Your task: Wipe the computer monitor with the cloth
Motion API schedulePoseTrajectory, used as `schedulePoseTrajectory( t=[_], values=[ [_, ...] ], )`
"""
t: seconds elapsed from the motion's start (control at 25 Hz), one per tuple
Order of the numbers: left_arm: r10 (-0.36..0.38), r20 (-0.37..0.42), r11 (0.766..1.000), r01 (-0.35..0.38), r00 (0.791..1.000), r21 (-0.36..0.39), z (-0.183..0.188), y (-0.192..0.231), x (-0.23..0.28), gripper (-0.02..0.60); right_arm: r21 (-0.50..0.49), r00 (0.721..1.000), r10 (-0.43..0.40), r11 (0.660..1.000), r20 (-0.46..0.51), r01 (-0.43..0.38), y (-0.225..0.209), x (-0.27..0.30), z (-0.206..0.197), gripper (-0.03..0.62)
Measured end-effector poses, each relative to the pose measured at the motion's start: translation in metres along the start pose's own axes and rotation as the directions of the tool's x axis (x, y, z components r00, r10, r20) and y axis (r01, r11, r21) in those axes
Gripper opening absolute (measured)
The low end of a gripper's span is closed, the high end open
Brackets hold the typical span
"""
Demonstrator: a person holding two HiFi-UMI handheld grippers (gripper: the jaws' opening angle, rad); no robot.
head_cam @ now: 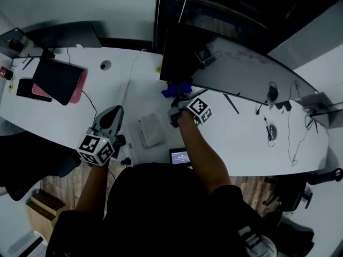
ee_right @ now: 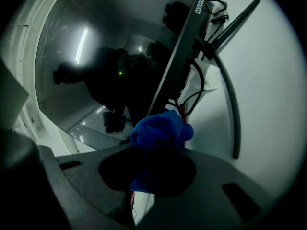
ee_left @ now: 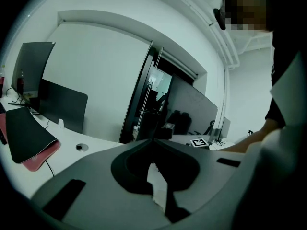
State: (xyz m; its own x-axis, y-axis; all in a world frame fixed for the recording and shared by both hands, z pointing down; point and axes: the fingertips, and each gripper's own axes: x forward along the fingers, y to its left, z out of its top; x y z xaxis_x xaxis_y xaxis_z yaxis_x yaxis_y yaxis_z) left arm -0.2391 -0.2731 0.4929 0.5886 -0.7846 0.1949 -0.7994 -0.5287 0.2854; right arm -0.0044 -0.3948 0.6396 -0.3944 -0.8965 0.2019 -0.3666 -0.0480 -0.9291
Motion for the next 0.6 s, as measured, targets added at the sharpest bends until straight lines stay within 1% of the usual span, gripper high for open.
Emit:
schedulePoseTrajectory(
  t=[0.44,0.6],
  values=[
    [0.015,0.012,1.0,-0.015,1.0,-0.026,-0.003,0.011,-0.009,-0.004,-0.028,0.996,0.022,0.999,-0.087,-0.025,0.02,0.027,-0.039,0.067],
    [0.022,0.016,0.999,-0.021,1.0,-0.041,-0.004,0.012,-0.008,-0.004,-0.047,0.992,0.028,0.998,-0.123,-0.034,0.025,0.033,-0.046,0.067]
  ],
)
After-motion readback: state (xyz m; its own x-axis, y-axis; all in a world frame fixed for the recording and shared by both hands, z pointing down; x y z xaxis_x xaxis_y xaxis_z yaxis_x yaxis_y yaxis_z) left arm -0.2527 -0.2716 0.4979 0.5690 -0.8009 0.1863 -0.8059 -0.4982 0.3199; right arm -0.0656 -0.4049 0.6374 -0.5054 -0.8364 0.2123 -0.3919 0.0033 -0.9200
